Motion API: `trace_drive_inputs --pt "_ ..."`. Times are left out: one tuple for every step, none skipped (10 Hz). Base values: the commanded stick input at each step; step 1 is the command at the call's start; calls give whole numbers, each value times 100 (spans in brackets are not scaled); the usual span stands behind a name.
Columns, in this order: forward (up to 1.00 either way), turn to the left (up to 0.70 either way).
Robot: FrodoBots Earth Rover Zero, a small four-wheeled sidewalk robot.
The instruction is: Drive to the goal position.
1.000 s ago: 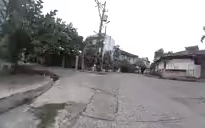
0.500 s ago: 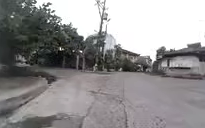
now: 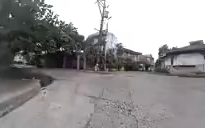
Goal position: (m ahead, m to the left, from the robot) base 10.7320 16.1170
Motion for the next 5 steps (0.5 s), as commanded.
trace_drive_inputs --pt "92 8" --pt "93 25" --pt "95 37" --pt "96 38" --pt "96 38"
